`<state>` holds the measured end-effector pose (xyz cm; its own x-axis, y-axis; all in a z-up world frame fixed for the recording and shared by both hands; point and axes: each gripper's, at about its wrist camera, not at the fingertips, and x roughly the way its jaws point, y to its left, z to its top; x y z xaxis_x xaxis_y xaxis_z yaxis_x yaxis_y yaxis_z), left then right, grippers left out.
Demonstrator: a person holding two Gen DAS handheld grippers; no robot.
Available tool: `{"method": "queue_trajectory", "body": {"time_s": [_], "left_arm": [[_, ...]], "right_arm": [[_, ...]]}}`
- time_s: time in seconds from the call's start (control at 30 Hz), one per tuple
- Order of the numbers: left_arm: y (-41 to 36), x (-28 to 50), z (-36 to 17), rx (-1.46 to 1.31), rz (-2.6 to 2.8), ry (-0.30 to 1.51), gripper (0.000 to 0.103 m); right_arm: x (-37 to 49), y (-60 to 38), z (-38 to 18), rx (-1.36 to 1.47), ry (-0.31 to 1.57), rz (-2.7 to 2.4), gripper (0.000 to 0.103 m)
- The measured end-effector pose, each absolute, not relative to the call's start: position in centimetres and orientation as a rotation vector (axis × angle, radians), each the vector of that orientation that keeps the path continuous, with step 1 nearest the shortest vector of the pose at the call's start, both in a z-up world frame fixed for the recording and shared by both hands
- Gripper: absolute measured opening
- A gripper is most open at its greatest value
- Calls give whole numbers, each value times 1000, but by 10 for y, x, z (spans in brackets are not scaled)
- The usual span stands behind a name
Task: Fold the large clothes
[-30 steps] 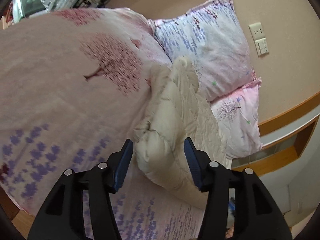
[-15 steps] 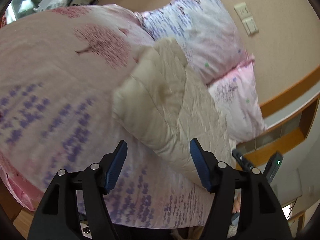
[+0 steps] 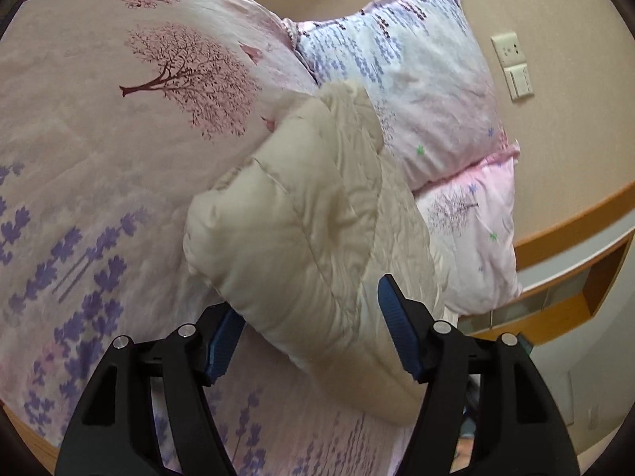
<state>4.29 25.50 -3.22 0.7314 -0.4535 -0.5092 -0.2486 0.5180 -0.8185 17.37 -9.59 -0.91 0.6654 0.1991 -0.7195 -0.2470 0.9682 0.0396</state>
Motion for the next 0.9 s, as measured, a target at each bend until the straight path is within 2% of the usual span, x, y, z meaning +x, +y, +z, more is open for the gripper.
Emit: {"method": "queue_trajectory", "body": {"time_s": [0.3, 0.37, 0.43, 0.53, 0.63, 0.9], "left_arm": [[258, 60, -30, -1072, -45, 746, 66], [256, 65, -28, -1060, -54, 737, 62], [251, 70, -20, -1019, -71, 713, 49], [243, 74, 1, -937, -102, 667, 38], [232, 78, 26, -869, -156, 621, 34], [179, 87, 92, -748, -449, 529, 33]], "right_arm": [[174, -90, -16, -100, 797, 244, 45], [176, -87, -18, -126, 801, 239, 45], [176, -84, -20, -154, 807, 232, 45], [176, -81, -24, -174, 808, 226, 46], [178, -82, -25, -159, 811, 230, 46], [181, -85, -26, -134, 815, 228, 46]]}}
